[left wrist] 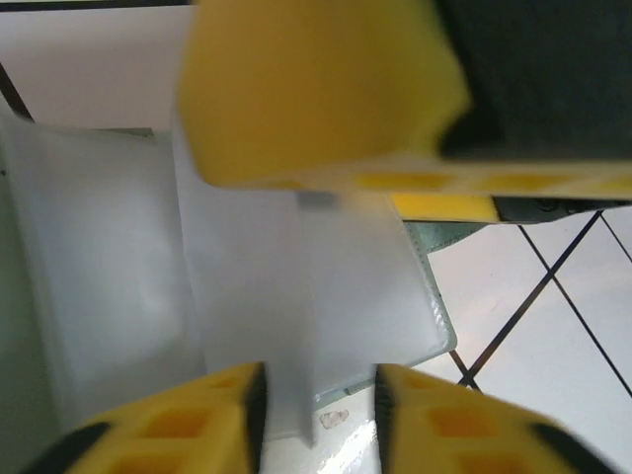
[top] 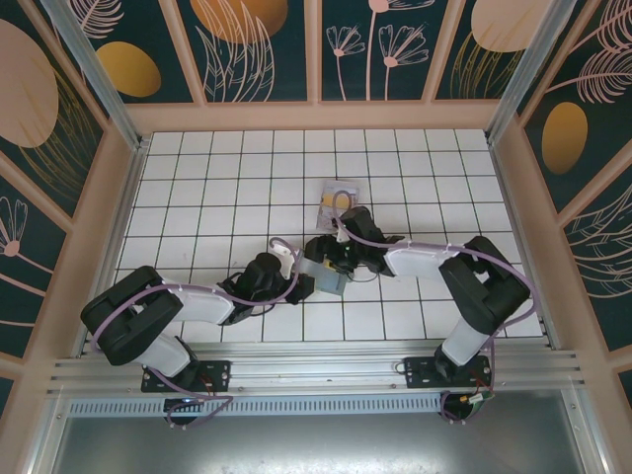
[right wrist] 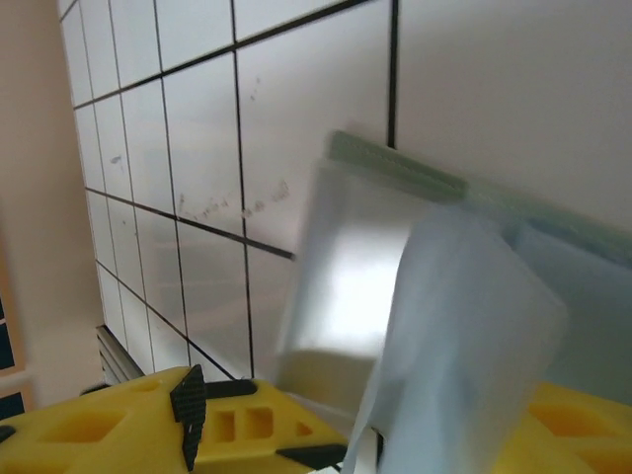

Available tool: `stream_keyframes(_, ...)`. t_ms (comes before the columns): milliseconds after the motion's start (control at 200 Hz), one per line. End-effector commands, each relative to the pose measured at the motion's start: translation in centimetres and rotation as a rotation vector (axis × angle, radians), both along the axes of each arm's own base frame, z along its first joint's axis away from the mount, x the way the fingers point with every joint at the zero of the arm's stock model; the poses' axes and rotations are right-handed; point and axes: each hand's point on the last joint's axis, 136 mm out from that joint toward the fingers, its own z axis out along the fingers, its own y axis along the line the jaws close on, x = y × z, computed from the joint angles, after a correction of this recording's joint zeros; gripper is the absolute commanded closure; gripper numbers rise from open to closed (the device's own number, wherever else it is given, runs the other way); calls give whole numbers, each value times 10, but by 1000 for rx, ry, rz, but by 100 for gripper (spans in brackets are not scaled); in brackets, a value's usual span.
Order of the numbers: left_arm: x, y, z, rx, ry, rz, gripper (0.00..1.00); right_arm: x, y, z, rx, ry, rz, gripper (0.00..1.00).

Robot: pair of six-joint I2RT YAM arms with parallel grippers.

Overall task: Put the credit cards into the card holder
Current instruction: Flip over the card slot on the card holder.

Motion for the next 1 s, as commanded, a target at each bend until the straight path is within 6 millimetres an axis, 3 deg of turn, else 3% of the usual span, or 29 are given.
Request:
stream_keyframes(0, 5, 11, 0, 21, -12, 53, 46, 11, 18, 10, 48, -33, 22, 33)
stream_keyframes(140, 4, 20, 7, 37, -23, 80, 39, 15, 27, 4, 56, -17, 32, 33)
stream_keyframes(405, -1, 41, 15, 65, -39, 133, 40, 20, 47, -8, 40, -1, 66, 33)
stream_keyframes(566, 5, 54, 3, 138, -30, 196, 44, 21, 46, -20, -12, 2, 68, 33)
stream_keyframes(826, 26, 65, -29, 275, 7, 226, 49, 20, 34, -6, -14, -18, 57, 32)
stream_keyframes(996, 34, 66, -39, 300, 41, 232, 49, 16, 20, -2, -35, -20, 47, 32)
